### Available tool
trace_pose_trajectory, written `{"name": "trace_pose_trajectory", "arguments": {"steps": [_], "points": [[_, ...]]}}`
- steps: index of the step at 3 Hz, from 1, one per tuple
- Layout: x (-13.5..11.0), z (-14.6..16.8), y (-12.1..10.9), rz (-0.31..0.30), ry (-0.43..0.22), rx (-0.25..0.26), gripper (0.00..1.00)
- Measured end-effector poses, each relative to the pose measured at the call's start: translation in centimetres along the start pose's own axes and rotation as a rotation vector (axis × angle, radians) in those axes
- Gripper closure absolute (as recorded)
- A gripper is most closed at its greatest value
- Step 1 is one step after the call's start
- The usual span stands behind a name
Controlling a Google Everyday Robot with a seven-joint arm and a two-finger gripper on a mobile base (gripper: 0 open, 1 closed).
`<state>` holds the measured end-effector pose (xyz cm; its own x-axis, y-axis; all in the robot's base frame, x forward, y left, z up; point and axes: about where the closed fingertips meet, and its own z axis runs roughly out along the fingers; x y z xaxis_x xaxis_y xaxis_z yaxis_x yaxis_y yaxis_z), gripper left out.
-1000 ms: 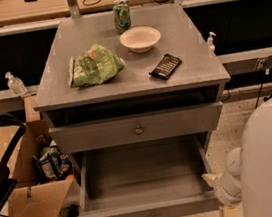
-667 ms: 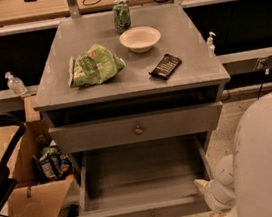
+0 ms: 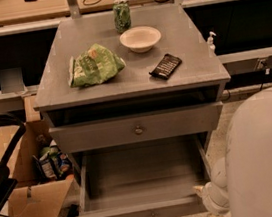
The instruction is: Open middle drawer
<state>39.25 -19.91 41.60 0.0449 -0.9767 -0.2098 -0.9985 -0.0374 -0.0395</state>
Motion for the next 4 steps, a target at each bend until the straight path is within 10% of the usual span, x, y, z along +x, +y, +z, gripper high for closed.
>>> {"name": "trace_pose_trajectory", "arguments": {"steps": [4], "points": [[-1.3,-2.4,4.0,-0.035,0.050,-0.069,1.00]]}}
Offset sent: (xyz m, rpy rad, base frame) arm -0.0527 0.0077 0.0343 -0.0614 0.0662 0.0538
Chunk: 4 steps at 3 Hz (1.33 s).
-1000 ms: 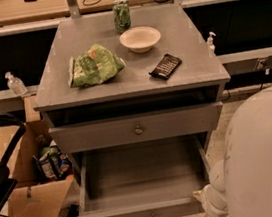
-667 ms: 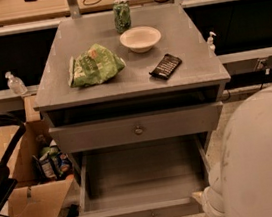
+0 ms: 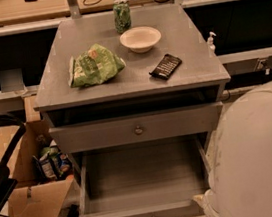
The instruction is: Open middle drawer
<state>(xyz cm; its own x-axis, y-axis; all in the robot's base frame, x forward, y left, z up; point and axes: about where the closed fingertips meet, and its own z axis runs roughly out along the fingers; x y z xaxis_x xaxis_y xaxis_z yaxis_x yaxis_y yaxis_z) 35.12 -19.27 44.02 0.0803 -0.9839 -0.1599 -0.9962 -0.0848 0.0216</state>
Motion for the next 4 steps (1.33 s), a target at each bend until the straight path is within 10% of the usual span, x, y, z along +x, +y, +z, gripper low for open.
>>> {"name": "trace_pose_trajectory", "arguments": {"steps": [4], "points": [[-0.01,-0.07,0.01,0.000,0.000,0.000,1.00]]}}
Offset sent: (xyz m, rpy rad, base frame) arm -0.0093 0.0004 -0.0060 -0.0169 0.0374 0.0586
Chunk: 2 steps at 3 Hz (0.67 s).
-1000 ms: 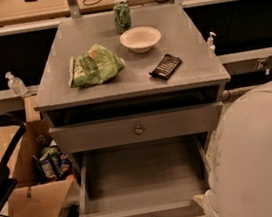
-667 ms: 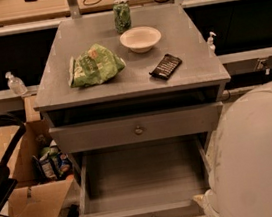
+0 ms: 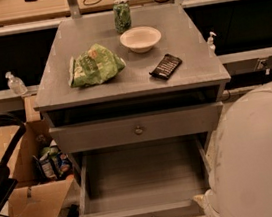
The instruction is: Open middle drawer
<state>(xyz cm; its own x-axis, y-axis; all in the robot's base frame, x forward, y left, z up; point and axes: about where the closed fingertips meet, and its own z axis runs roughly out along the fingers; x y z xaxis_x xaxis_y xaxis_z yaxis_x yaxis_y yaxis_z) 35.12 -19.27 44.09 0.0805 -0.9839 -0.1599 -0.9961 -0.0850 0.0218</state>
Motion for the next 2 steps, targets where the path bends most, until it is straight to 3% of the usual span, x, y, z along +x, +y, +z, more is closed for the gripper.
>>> {"name": "trace_pose_trajectory", "arguments": {"steps": [2], "points": [[0.00,0.00,0.00,0.000,0.000,0.000,0.50]]}}
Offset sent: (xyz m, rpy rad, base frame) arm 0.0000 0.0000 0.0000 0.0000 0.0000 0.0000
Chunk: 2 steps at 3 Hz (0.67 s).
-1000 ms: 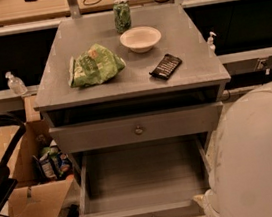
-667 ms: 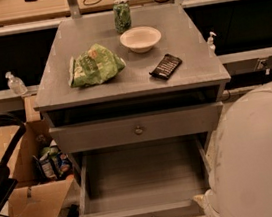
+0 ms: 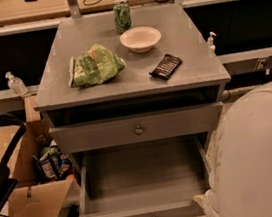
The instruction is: Open middle drawer
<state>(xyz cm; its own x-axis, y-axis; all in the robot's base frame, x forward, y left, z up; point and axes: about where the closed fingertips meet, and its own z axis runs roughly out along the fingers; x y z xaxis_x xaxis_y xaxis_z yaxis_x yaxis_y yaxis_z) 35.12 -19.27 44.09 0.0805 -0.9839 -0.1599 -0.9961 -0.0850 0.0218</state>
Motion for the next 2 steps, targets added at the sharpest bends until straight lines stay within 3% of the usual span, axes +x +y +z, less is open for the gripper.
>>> {"name": "trace_pose_trajectory", "arguments": {"steps": [2], "points": [[0.00,0.00,0.00,0.000,0.000,0.000,0.04]]}}
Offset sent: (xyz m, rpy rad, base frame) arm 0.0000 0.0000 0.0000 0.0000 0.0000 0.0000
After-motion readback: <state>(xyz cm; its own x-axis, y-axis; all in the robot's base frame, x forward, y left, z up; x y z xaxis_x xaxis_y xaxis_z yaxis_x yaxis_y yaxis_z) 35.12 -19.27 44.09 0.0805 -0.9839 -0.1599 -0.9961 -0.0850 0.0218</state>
